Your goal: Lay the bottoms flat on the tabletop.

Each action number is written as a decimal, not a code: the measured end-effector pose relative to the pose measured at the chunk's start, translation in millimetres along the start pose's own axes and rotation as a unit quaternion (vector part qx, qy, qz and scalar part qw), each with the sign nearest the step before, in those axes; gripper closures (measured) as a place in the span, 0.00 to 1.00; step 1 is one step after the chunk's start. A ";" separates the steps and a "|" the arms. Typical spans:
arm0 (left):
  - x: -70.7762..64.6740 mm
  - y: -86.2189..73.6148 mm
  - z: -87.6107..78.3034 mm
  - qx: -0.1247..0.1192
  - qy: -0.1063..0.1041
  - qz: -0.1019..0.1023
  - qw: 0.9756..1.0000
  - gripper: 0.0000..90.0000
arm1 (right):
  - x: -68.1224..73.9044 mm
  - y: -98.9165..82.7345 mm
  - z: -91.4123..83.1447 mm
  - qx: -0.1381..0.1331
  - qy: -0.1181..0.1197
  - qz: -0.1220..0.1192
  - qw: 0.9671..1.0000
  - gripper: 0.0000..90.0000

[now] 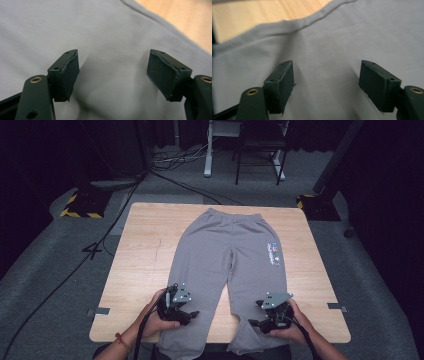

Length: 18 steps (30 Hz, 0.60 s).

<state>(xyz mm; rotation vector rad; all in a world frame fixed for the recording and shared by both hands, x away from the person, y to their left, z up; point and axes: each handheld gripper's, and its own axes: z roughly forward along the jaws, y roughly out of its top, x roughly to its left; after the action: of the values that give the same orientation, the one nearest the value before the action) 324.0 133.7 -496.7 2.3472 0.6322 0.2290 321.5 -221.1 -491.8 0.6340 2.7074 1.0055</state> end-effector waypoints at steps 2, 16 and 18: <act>-8.1 -4.7 -1.0 -0.011 -0.005 0.000 1.000 0.29 | 2.8 -3.3 -2.9 0.001 0.001 0.002 1.000 0.30; -23.1 8.8 -36.3 -0.040 0.003 0.037 0.999 0.23 | -13.3 -6.0 -49.1 -0.039 -0.055 0.003 0.998 0.30; -10.6 13.5 -46.7 -0.046 0.031 0.034 0.998 0.22 | -28.2 -5.9 -61.6 -0.054 -0.082 0.017 0.995 0.30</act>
<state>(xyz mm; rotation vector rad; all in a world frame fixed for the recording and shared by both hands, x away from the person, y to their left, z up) 304.7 146.6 -452.7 2.2816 0.5595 0.3564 325.5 -273.5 -448.5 0.7129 2.4911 1.0500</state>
